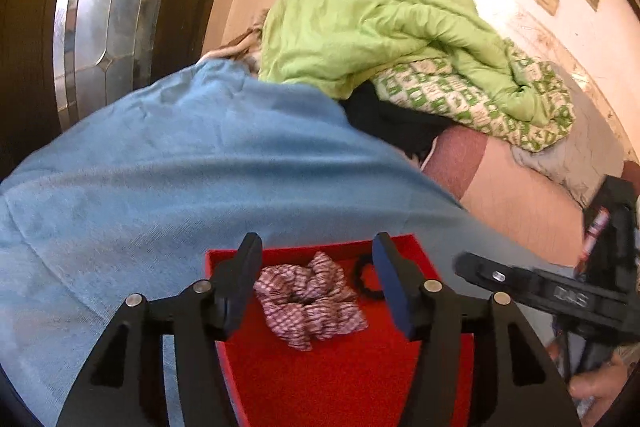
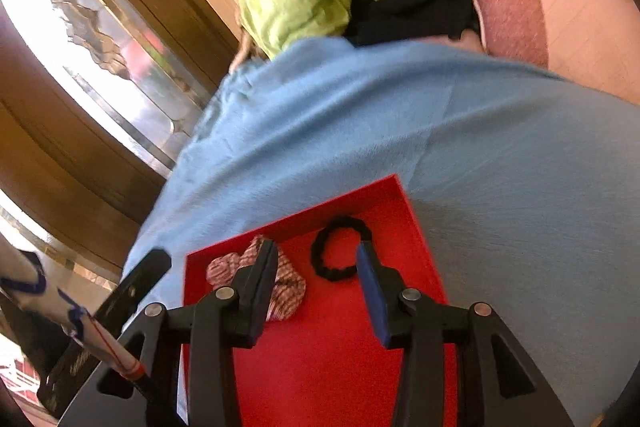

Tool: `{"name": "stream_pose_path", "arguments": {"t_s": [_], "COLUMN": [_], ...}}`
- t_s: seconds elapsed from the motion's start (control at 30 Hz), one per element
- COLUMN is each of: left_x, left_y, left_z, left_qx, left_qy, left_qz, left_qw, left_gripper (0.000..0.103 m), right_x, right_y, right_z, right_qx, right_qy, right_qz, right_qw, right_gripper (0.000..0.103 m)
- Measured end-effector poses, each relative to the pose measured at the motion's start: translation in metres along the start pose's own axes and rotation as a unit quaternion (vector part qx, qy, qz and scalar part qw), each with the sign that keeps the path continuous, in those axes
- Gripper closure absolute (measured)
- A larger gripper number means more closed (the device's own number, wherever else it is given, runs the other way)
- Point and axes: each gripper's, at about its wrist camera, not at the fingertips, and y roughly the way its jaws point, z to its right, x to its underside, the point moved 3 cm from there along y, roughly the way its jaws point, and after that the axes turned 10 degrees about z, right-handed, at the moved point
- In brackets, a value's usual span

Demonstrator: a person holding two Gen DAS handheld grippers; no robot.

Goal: Organize jewelry
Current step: 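Open the left tool to drop the scrunchie while the right tool drops the hair tie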

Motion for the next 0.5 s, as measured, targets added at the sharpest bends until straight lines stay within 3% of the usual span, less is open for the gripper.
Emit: {"name": "stream_pose_path", "arguments": {"t_s": [0.17, 0.27, 0.43, 0.5], "left_x": [0.003, 0.012, 0.040, 0.058], "left_y": [-0.013, -0.020, -0.038, -0.050], "left_z": [0.036, 0.065, 0.118, 0.144], "left_qx": [-0.002, 0.017, 0.086, 0.124], "left_qy": [0.035, 0.055, 0.078, 0.108], "left_qz": [0.009, 0.008, -0.017, -0.036], "left_qw": [0.9993, 0.9983, 0.9930, 0.9858], "left_gripper": [0.039, 0.039, 0.039, 0.039], "right_x": [0.010, 0.023, 0.055, 0.072], "right_y": [-0.063, -0.108, -0.181, -0.208], "right_z": [0.003, 0.013, 0.043, 0.060], "right_qx": [-0.020, -0.026, -0.013, -0.001], "right_qy": [-0.001, 0.003, 0.033, 0.052], "right_qz": [0.022, 0.042, 0.081, 0.093], "right_qw": [1.000, 0.999, 0.996, 0.994], "right_gripper": [0.058, 0.058, 0.058, 0.058]}}
